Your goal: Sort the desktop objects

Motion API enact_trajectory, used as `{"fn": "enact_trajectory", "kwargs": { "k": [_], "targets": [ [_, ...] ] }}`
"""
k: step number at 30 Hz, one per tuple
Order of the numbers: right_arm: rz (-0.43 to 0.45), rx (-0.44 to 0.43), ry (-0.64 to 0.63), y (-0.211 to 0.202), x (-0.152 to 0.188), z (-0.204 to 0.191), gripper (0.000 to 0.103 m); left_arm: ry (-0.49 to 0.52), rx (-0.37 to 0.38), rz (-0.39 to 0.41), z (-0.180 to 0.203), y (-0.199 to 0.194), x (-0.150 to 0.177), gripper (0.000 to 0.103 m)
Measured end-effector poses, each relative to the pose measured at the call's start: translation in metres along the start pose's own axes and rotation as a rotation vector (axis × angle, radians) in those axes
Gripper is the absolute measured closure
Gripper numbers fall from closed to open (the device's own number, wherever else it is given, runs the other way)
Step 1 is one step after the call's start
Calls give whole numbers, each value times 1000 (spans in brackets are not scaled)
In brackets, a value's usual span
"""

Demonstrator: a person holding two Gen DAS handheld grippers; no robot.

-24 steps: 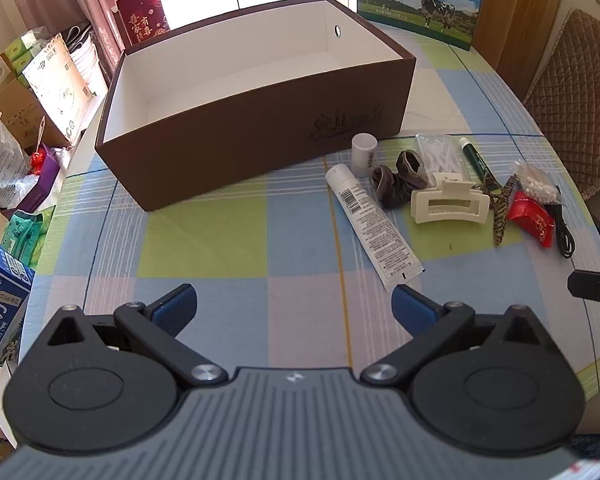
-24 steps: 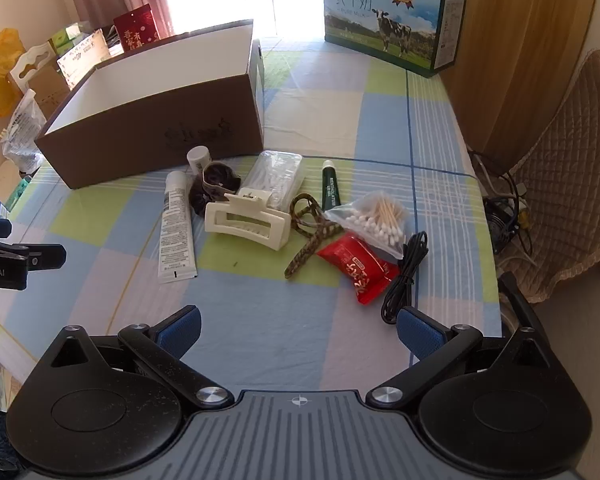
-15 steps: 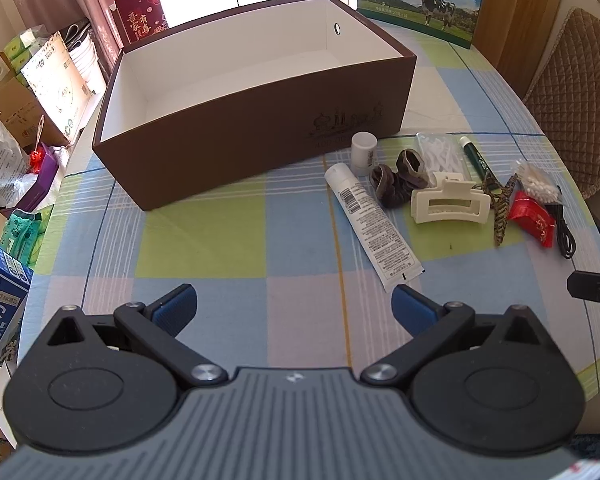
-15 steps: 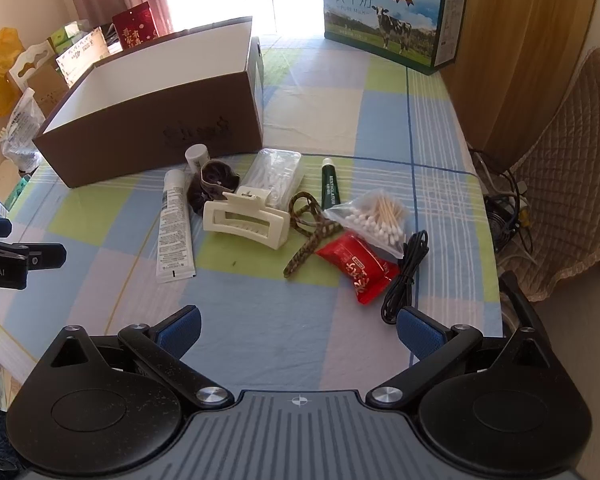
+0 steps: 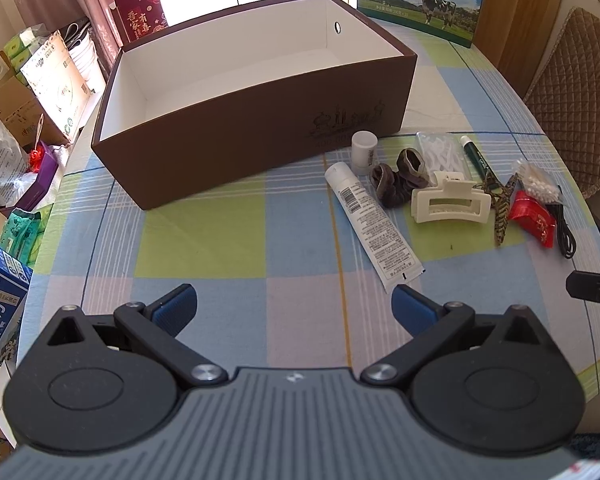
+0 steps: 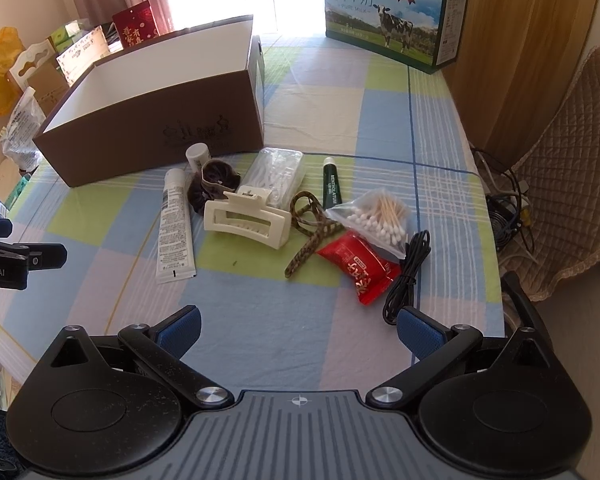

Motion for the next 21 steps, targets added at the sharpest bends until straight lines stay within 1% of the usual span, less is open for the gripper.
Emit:
{"fn": "enact_trajectory", "kwargs": {
  "k": [21],
  "targets": [
    [1,-1,-2,0,0,-2,2,-2,4,-7,0,2,2,1]
  ]
}}
Point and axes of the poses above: each gripper's, at about its wrist camera, not at the fingertips, and y roughly the way its jaws point, z to its right, x to its underside, the point moved 9 cm from there along y, roughly the way its jaws point, and after that the axes turned 10 degrees about x, right-handed, at the moved point
